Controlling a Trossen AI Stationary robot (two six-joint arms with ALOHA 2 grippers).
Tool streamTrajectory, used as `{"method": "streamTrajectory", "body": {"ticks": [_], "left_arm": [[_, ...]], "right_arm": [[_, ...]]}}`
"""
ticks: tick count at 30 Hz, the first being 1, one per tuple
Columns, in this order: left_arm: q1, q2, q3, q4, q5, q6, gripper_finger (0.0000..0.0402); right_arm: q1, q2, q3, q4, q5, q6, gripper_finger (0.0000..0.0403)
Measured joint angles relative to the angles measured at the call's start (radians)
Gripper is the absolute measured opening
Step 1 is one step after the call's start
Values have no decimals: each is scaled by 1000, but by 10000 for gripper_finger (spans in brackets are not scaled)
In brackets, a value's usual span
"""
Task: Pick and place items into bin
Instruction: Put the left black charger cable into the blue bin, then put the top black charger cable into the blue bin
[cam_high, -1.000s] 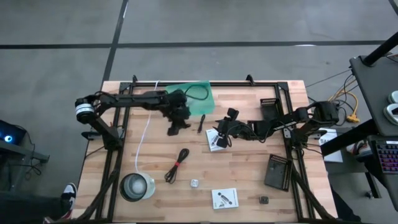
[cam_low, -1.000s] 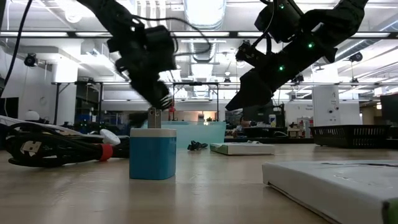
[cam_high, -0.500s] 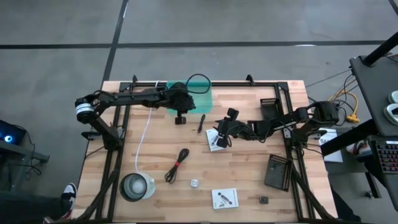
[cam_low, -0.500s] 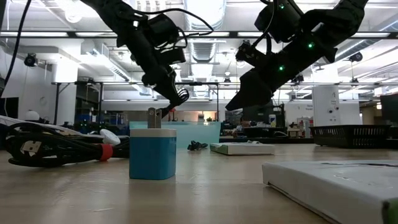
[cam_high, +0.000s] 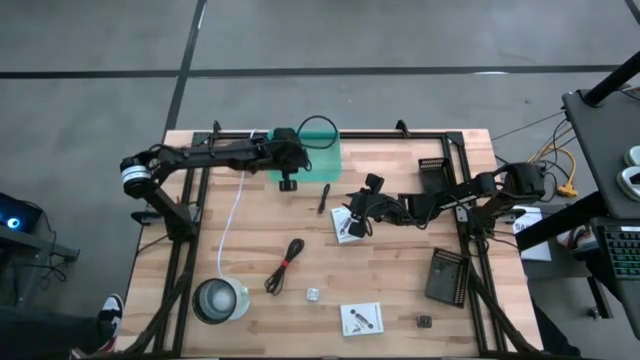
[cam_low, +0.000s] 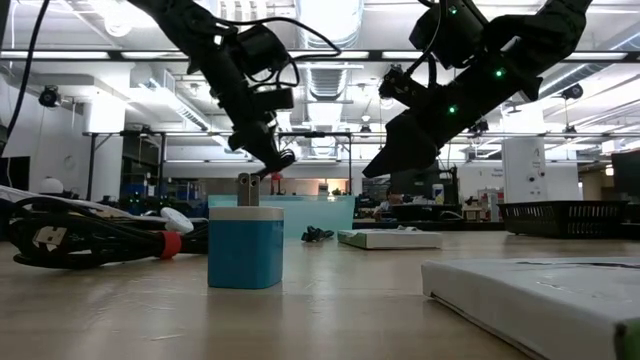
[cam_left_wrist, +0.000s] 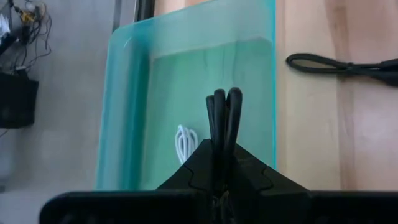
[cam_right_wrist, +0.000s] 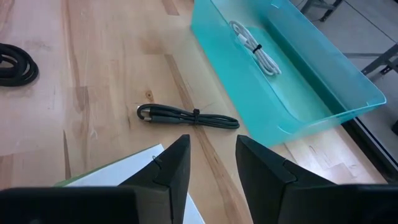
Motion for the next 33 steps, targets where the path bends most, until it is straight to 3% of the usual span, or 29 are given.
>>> {"method": "streamTrajectory", "body": {"ticks": [9, 21, 23, 27, 33], "left_arm": [[23, 0, -4, 17, -22, -4, 46], [18, -8, 6, 50, -18, -10, 145], [15, -25, 5, 58, 52, -33, 151], [14, -105, -3, 72, 311, -78, 152], [-1, -275, -77, 72, 362, -117, 152]], "right_arm": [[0, 0, 0, 0, 0, 0, 109], [0, 0, 0, 0, 0, 0, 105], [0, 0, 0, 0, 0, 0, 104], [0, 0, 0, -1, 0, 0, 106], [0, 0, 0, -8, 0, 0, 103]]}}
